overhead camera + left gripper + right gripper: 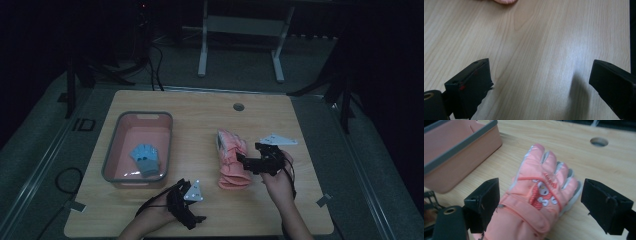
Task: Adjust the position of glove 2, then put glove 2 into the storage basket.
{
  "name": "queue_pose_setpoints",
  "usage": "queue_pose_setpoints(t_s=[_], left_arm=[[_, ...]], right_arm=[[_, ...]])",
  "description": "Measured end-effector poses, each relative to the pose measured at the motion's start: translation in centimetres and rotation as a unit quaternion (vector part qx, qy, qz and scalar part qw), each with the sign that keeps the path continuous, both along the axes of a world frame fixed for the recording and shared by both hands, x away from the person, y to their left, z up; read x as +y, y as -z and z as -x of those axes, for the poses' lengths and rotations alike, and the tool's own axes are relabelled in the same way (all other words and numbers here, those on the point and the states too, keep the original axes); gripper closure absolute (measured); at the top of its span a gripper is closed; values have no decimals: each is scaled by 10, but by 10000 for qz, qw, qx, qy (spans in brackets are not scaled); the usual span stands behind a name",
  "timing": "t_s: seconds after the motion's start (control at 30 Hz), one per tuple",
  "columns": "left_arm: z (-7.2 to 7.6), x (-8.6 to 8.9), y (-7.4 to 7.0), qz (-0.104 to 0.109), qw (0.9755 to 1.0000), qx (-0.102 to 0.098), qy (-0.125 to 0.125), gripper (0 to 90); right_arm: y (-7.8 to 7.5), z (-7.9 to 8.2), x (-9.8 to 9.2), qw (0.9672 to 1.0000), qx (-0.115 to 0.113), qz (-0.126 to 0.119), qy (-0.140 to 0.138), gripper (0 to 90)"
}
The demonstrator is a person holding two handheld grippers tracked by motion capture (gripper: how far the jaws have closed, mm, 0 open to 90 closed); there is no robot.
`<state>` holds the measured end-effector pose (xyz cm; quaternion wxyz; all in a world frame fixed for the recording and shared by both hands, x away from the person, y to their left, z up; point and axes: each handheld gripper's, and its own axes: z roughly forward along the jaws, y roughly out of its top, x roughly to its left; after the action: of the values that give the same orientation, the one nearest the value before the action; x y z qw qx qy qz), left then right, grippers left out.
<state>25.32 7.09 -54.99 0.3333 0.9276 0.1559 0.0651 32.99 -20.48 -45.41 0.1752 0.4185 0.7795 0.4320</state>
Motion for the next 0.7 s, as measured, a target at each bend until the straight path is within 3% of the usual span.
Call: queue_pose_setpoints(t_s=[0.1,0.2,0.27,0.4,0.5,0.53,0.6,0.7], left_arm=[[0,-1,-6,95,9999,65,-61,46],[0,-1,-14,157,9995,-45,-263,45],[0,-1,-21,317,9982,-101,-489,45],[-2,0,-37,529,9952,-9,-822,45],[-4,-3,-49,484,9952,-147,-838,61],[-5,-4,-53,556,9949,-152,-832,61],[-9,-7,-61,668,9940,-178,-850,61],[-16,-13,-72,756,9931,-227,-873,63]], right_arm=[[-1,0,-7,9989,-317,295,-191,146],[-2,0,-16,9976,-428,425,-337,143],[-2,0,-22,9978,-341,423,-391,143],[-4,0,-32,9973,-351,493,-412,141],[-4,-2,-36,9980,-169,408,-455,119],[-4,-2,-37,9985,-133,373,-380,127],[-3,-1,-39,9980,-3,45,-631,102],[-1,-1,-35,9977,-11,101,-673,102]])
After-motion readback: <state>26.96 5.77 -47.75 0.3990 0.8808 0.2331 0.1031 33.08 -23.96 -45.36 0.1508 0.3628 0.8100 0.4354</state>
